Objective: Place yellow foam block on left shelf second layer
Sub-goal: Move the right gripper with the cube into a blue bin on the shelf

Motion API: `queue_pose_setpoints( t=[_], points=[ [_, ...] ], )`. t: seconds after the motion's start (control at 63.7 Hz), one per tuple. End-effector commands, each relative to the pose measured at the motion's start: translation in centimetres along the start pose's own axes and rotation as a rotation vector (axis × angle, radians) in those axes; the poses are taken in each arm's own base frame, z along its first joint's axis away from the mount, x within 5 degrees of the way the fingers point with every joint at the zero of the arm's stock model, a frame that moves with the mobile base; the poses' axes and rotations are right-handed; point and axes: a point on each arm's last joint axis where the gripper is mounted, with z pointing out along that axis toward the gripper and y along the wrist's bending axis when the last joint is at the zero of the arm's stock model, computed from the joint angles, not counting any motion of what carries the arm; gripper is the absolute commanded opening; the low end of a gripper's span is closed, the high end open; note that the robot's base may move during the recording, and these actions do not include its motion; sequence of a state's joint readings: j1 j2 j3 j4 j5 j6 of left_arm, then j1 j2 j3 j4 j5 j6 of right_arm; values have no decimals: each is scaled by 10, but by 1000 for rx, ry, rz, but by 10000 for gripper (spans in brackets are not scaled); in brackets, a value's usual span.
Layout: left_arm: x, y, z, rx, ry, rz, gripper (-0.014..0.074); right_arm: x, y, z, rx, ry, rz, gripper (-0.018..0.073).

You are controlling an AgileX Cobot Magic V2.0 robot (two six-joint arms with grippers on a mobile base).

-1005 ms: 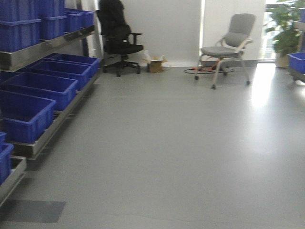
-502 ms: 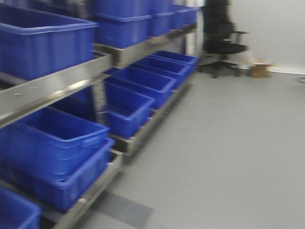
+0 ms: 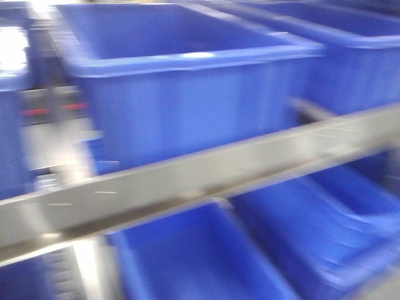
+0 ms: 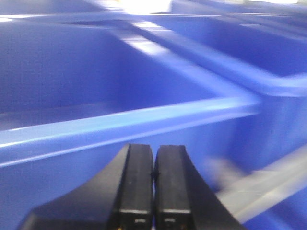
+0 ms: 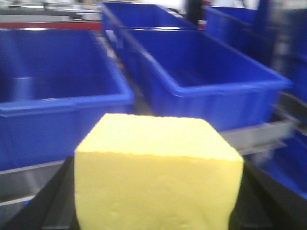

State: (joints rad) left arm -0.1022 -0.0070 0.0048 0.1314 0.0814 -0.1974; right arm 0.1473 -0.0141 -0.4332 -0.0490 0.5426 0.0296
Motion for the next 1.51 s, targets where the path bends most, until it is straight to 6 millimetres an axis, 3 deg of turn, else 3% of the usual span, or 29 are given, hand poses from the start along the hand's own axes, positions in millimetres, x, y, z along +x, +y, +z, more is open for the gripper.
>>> queue_pose_setpoints(
  t=[0.0, 1.491],
  points=[
    [1, -1, 1, 17, -56, -11, 136, -15, 0, -3, 5, -109, -16, 326],
    [1, -1, 1, 17, -56, -11, 136, -16, 0, -3, 3, -113, -16, 326]
  ],
)
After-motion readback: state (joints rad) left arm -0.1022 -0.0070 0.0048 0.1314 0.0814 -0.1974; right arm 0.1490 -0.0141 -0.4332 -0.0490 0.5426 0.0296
